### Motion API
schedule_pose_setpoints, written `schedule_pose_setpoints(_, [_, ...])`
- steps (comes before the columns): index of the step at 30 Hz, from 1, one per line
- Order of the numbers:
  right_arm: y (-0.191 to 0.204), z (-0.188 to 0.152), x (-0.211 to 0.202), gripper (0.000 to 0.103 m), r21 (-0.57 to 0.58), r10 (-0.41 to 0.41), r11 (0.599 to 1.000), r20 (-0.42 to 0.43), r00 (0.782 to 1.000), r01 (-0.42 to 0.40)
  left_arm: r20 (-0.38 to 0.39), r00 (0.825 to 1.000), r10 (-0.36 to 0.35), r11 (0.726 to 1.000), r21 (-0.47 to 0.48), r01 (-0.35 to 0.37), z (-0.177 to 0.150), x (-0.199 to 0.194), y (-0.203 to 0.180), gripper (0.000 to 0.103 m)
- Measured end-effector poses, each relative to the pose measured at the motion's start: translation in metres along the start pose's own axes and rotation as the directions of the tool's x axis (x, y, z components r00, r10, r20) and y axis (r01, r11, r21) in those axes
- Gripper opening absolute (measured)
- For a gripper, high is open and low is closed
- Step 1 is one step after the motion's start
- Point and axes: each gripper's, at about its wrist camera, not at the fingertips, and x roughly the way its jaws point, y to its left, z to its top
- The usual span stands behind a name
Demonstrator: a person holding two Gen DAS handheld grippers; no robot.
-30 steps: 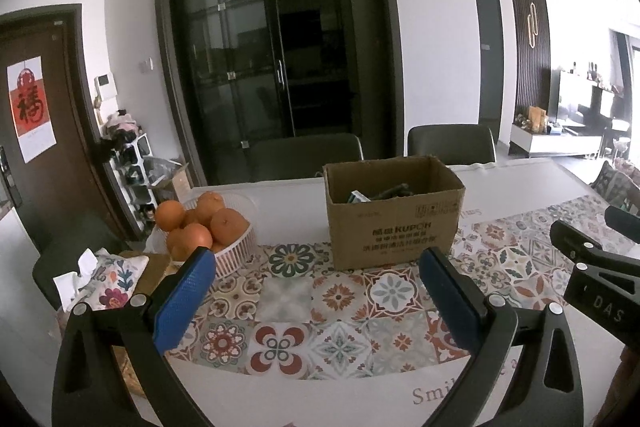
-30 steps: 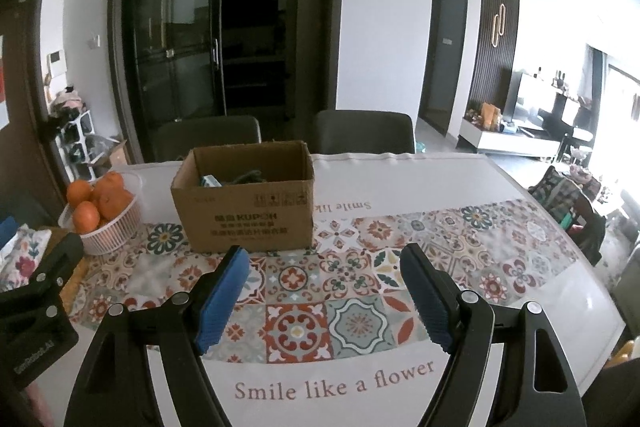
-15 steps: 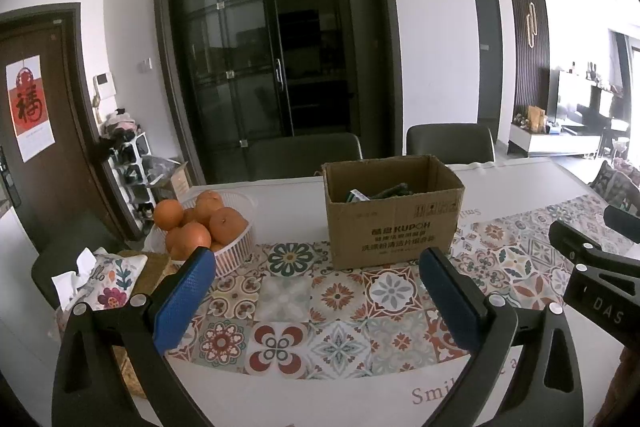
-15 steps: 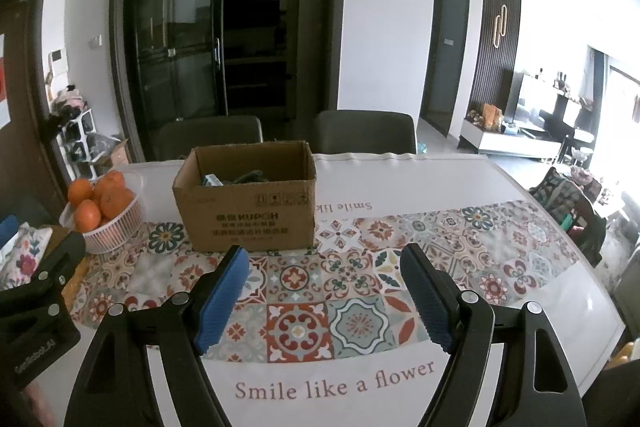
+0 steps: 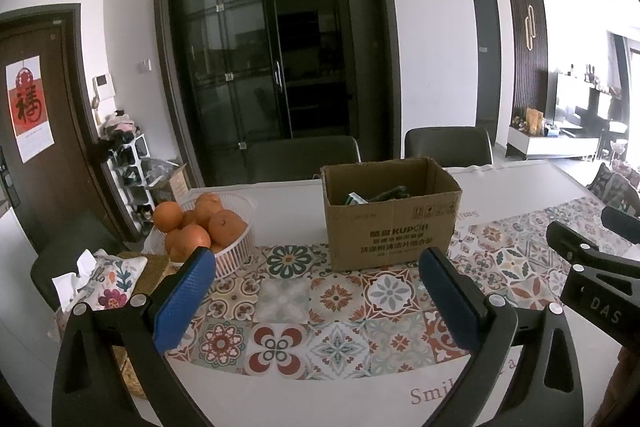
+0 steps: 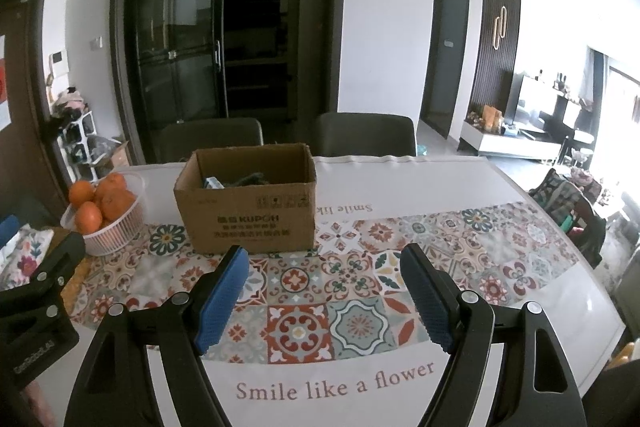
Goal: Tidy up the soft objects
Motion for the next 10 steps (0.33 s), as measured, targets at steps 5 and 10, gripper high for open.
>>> schedule_pose_setpoints(5, [-0.0001,-0.0001,-0.0007,0.079,-0.001,0.003,1.0,0.001,1.0,-0.003,-0.001,1.0,0.002,1.0,0.002,-0.002,-0.0005,0.0,-0.0001,0.103])
schedule_pose_setpoints(10, [-0.0001,-0.0001,-0.0004,0.079,-0.002,0.003,1.0,0.001,1.0,-0.003,-0.008,1.0,-0.005,1.0,-0.006,0.005,0.002,0.0002,-0.0003,0.103])
